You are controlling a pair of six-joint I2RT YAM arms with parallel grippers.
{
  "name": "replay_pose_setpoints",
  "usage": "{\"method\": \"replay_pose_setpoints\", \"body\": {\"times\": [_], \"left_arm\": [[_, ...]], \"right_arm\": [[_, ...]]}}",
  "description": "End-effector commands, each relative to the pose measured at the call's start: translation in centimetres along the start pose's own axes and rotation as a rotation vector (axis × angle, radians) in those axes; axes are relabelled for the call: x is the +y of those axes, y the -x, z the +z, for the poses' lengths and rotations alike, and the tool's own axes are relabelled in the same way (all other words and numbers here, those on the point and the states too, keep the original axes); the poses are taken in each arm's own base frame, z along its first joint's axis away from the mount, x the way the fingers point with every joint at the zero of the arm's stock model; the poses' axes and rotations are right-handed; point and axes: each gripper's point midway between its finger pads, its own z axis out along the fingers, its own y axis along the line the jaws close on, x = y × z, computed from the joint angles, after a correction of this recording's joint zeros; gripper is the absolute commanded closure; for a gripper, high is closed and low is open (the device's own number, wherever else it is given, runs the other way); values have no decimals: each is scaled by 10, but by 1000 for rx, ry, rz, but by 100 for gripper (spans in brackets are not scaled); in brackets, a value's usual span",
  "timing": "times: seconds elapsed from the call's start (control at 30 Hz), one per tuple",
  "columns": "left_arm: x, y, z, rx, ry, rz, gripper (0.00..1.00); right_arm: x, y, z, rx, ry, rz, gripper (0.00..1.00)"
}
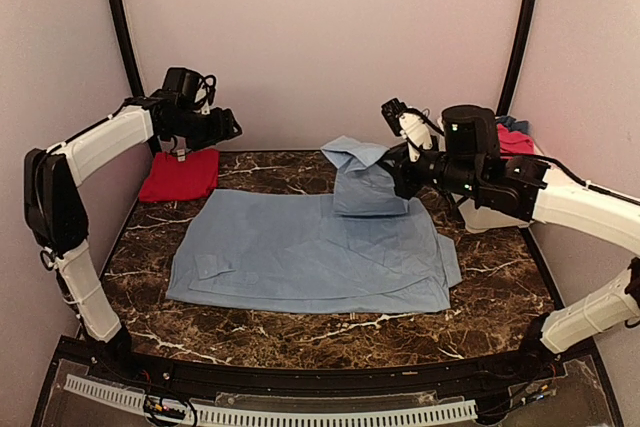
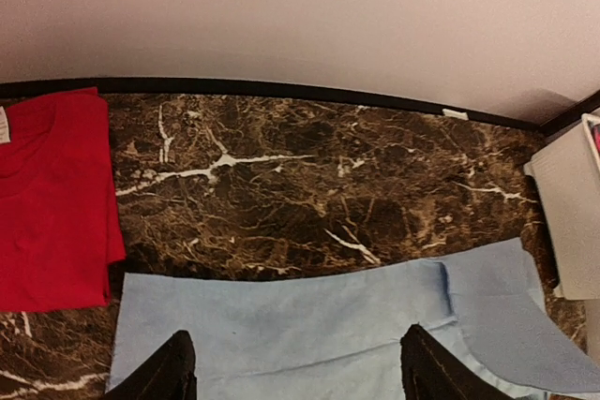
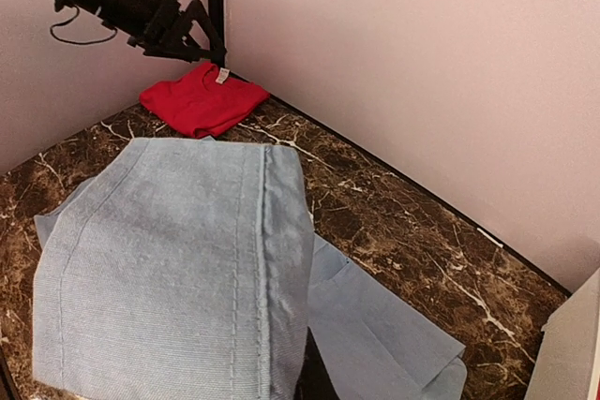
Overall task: Fold and stack the mixed laundry pile
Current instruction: Adjust the 1/3-folded shirt at the center of the board, then pick up the 1/3-folded shirt from the center of the board.
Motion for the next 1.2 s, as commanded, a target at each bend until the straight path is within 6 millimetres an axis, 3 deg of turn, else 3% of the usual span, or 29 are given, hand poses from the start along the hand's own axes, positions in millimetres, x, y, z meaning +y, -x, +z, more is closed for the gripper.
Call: {"method": "replay_pose_setpoints", "body": {"times": [0.0,0.03,0.07,0.13,0.37,0.53,0.9,1.17], "left_arm": [[51,-15,39,181,238,351,26],[68,-31,58,255,286,398,26],[69,-25,63,262,287,477,28],[86,-40,89,336,291,566,29],[108,-44,115,423,242,739,36],[123,-64,136,499,230,811,42],[126,-107,140,623,49,842,49],[161,-106,151,630,105,815,48]], "right_arm": [[-5,14,-16,-52,22,46,100],[-6,15,-17,-55,26,50,100],[-6,16,-18,-57,31,52,100],[-7,15,-18,-56,36,57,100],[-11,8,-15,-37,36,79,100],[-10,14,-18,-45,58,82,100],[-15,32,-25,-72,60,100,100],[-16,37,-22,-63,64,103,100]]}}
